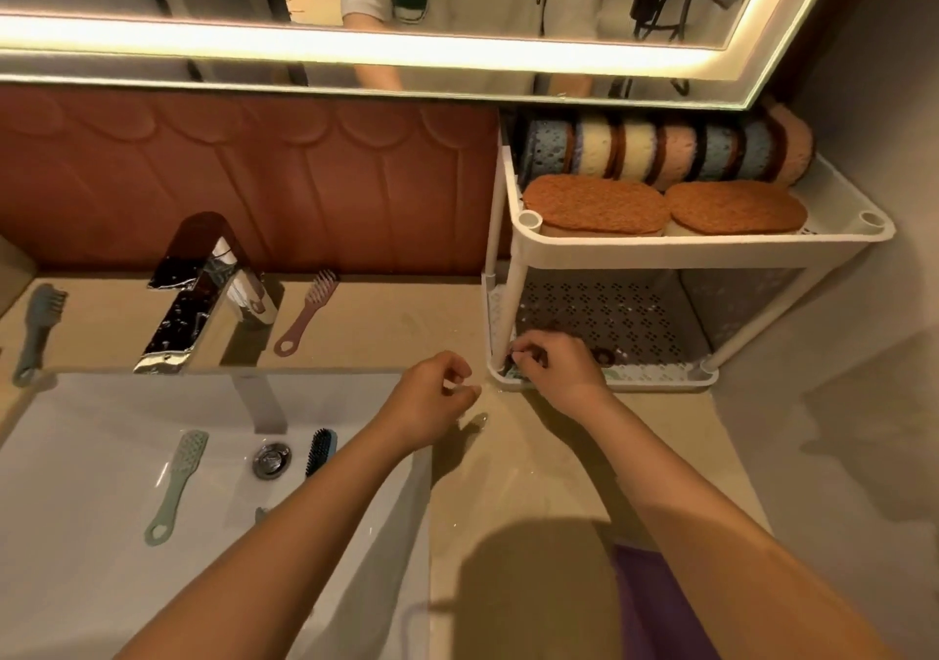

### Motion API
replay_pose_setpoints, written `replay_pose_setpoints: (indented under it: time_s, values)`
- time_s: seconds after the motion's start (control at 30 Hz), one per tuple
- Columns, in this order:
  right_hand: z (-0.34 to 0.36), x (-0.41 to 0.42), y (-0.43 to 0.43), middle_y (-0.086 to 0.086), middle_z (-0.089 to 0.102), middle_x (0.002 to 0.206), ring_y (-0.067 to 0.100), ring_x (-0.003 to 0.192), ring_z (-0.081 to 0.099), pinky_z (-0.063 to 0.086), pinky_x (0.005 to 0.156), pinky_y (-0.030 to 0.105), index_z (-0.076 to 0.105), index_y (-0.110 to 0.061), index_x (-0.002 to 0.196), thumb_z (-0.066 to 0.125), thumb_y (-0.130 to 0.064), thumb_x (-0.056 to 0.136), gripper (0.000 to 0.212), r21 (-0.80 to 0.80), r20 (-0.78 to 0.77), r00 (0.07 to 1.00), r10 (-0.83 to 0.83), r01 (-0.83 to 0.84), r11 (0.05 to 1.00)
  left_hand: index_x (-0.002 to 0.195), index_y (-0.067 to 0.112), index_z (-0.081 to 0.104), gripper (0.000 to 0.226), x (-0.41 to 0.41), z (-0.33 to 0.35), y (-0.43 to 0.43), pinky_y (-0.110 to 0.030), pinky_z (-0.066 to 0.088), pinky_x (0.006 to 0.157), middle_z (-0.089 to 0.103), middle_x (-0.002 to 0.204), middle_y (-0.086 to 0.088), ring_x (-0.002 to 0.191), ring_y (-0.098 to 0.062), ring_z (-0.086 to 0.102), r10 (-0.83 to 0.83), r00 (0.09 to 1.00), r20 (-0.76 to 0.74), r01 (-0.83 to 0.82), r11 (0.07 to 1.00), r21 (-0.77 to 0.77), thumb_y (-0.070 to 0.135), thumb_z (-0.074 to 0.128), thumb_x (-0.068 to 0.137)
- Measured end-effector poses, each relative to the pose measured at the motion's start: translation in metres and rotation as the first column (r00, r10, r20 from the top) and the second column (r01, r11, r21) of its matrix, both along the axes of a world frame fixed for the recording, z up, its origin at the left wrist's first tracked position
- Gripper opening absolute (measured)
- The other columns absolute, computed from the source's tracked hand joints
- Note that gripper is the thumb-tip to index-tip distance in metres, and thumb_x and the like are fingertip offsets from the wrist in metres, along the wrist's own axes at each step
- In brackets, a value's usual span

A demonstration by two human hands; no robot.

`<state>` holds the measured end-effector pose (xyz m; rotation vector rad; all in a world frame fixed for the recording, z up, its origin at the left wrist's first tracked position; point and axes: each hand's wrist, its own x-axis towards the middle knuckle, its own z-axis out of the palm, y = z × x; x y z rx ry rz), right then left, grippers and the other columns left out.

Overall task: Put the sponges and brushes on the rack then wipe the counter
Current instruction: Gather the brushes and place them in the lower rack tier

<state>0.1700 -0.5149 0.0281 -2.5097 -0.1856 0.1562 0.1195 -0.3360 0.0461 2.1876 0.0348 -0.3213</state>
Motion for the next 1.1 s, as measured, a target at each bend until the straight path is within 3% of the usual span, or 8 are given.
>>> replay_pose_setpoints:
  time_s: [0.1,0.23,0.4,0.6,0.73,0.93,1.03,1.1]
  values:
    - [0.006,-0.030,0.022,-0.001,0.069,0.095,0.016,0.083,0.060,0.050,0.072,0.032,0.068,-0.019,0.097,0.057,-0.025,0.090,0.014,0.033,-0.010,0.998,0.065,-0.065,0.997,0.102,0.010,0.060,0.017,-0.030,-0.003,0.028,-0.033,0.048,0.083,0.062,0.096,-0.001,0.091,-0.022,0.061,-0.093,0.996,-0.007,0.094,0.995,0.036,0.023,0.057,0.091]
    - [0.007,-0.068,0.064,-0.005,0.068,0.091,0.017,0.083,0.060,0.047,0.070,0.031,0.066,-0.025,0.098,0.055,-0.033,0.090,0.016,-0.048,-0.051,0.973,0.226,-0.229,0.972,0.101,0.015,0.060,0.018,-0.068,-0.011,0.067,-0.036,0.050,0.084,0.064,0.098,0.003,0.091,-0.018,0.061,-0.192,0.979,-0.066,0.198,0.974,0.107,0.029,0.054,0.092]
    - [-0.009,-0.101,0.129,-0.008,0.066,0.095,0.014,0.085,0.060,0.049,0.072,0.031,0.064,-0.028,0.105,0.052,-0.037,0.092,0.020,-0.088,-0.104,0.915,0.390,-0.399,0.913,0.104,0.017,0.057,0.019,-0.107,-0.020,0.129,-0.036,0.050,0.085,0.059,0.094,0.006,0.092,-0.016,0.060,-0.168,0.975,-0.148,0.190,0.971,0.148,0.031,0.053,0.092]
    - [-0.029,-0.124,0.206,-0.007,0.066,0.095,0.016,0.084,0.060,0.040,0.066,0.028,0.063,-0.026,0.109,0.051,-0.032,0.092,0.022,-0.134,-0.179,0.861,0.477,-0.501,0.855,0.102,0.014,0.058,0.019,-0.143,-0.033,0.216,-0.030,0.047,0.083,0.062,0.100,-0.002,0.089,-0.016,0.057,-0.099,0.970,-0.221,0.144,0.969,0.200,0.030,0.051,0.093]
    - [-0.047,-0.131,0.250,-0.002,0.067,0.097,0.018,0.087,0.061,0.043,0.068,0.029,0.061,-0.025,0.111,0.050,-0.031,0.093,0.022,-0.164,-0.281,0.837,0.469,-0.524,0.836,0.105,0.013,0.057,0.022,-0.159,-0.045,0.270,-0.026,0.042,0.077,0.059,0.100,0.000,0.086,-0.014,0.054,-0.037,0.956,-0.290,0.108,0.966,0.234,0.031,0.050,0.094]
    - [-0.083,-0.134,0.297,0.007,0.065,0.101,0.026,0.089,0.062,0.054,0.080,0.042,0.058,-0.014,0.112,0.049,-0.028,0.092,0.026,-0.271,-0.442,0.827,0.347,-0.492,0.827,0.103,0.013,0.055,0.023,-0.168,-0.083,0.326,-0.030,0.044,0.080,0.061,0.111,-0.007,0.097,-0.022,0.059,0.073,0.924,-0.376,0.059,0.943,0.327,0.032,0.049,0.094]
    - [-0.102,-0.134,0.311,0.010,0.062,0.110,0.027,0.094,0.061,0.054,0.082,0.040,0.052,-0.014,0.116,0.052,-0.025,0.091,0.028,-0.330,-0.490,0.825,0.281,-0.474,0.816,0.099,0.010,0.055,0.019,-0.162,-0.099,0.339,-0.029,0.040,0.074,0.061,0.110,-0.012,0.091,-0.024,0.056,0.114,0.929,-0.353,0.019,0.936,0.352,0.027,0.050,0.094]
    - [-0.113,-0.135,0.317,0.009,0.061,0.109,0.026,0.095,0.060,0.052,0.079,0.035,0.050,-0.014,0.115,0.053,-0.022,0.090,0.027,-0.357,-0.512,0.827,0.232,-0.450,0.818,0.107,0.005,0.056,0.025,-0.157,-0.111,0.343,-0.033,0.043,0.080,0.060,0.114,-0.015,0.099,-0.028,0.057,0.137,0.933,-0.332,-0.014,0.938,0.347,0.025,0.051,0.093]
